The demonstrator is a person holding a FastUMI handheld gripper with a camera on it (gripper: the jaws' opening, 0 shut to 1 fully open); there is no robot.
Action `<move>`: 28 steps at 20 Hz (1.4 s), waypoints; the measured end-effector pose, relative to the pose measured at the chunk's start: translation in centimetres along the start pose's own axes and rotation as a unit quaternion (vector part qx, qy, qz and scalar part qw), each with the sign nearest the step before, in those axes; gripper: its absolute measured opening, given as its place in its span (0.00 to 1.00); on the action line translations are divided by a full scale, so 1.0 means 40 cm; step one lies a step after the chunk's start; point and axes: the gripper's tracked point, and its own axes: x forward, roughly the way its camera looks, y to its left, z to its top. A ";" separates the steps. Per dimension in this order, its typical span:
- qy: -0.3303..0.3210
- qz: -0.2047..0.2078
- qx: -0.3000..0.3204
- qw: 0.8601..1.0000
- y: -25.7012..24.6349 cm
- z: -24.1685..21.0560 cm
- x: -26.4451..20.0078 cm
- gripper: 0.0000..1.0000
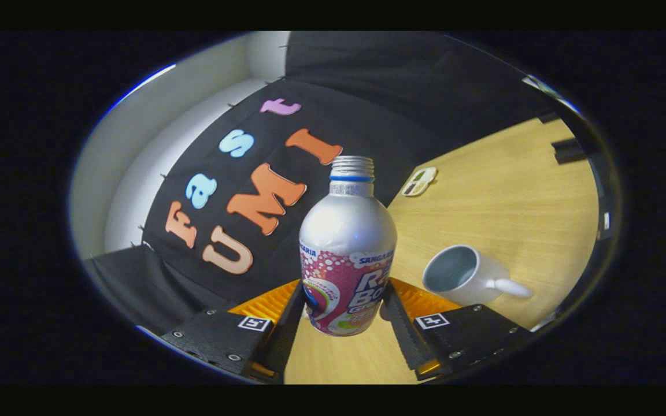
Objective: Take the bottle from table, then pour the juice into the cup, finally place the bottle on the coaster
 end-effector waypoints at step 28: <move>0.026 -0.052 -0.448 0.892 -0.005 -0.204 0.244 0.77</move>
